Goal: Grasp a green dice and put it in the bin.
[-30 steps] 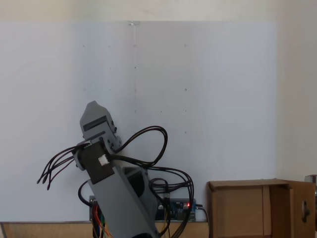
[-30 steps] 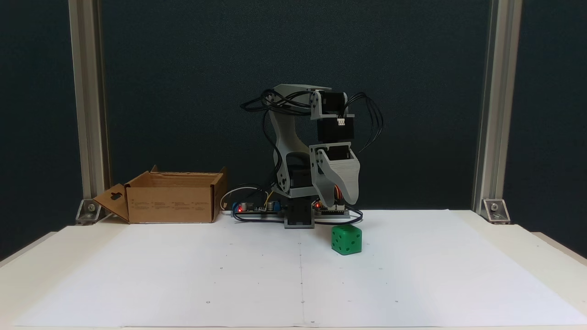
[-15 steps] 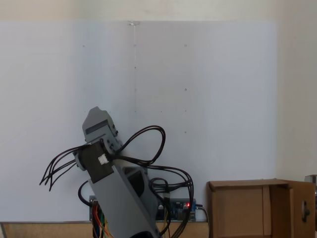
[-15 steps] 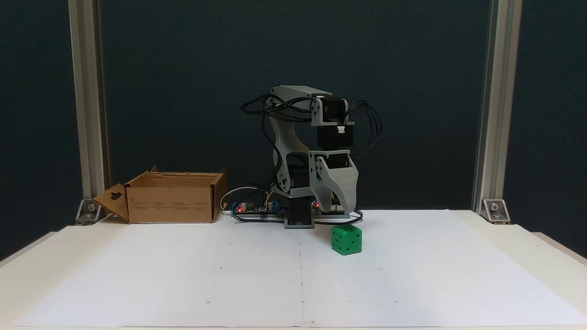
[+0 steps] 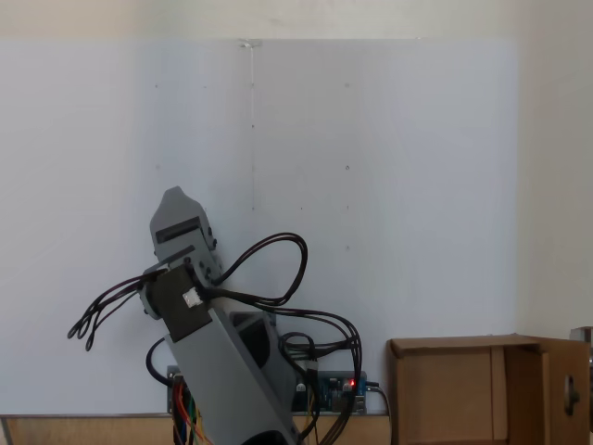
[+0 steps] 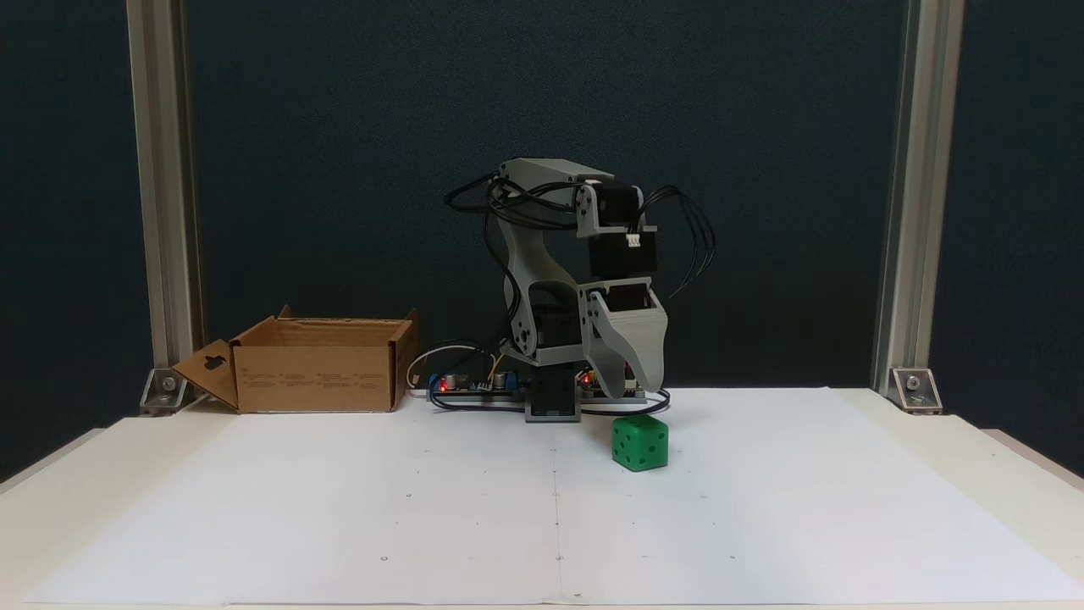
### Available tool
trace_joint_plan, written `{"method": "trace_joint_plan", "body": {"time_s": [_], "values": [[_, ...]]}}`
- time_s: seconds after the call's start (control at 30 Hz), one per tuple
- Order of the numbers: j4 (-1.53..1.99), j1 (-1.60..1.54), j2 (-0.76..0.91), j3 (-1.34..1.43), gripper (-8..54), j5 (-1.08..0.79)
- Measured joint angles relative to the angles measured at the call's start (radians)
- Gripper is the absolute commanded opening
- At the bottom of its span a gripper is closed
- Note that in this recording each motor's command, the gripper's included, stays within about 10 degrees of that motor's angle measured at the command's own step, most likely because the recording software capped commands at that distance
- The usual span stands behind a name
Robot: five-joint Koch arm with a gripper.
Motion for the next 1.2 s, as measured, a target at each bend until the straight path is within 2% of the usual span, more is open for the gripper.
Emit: {"method": "trace_joint_plan", "body": {"time_s": [0.57,0.8,1.2], "values": [[-0.078,-0.021,-0.057,0.040,43.2,0.014],[-0.086,-0.052,-0.077,0.043,41.3,0.040],[-0.087,-0.057,-0.192,0.044,41.3,0.043]]}}
